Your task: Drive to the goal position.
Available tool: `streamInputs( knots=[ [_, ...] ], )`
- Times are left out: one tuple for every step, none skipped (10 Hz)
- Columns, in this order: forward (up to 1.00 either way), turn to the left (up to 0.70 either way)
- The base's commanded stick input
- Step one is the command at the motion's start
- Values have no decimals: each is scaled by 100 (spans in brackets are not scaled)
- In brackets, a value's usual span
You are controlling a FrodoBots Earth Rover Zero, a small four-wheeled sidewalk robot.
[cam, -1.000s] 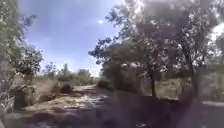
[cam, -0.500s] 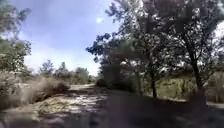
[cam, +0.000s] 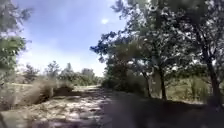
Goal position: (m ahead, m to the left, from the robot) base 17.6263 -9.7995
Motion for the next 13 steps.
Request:
streamInputs(
  knots=[
    [70, 0],
    [70, 0],
    [70, 0],
    [70, 0],
    [70, 0],
    [70, 0],
    [70, 0],
    [70, 0],
    [70, 0],
    [70, 0],
    [70, 0],
    [70, 0],
    [70, 0]
  ],
)
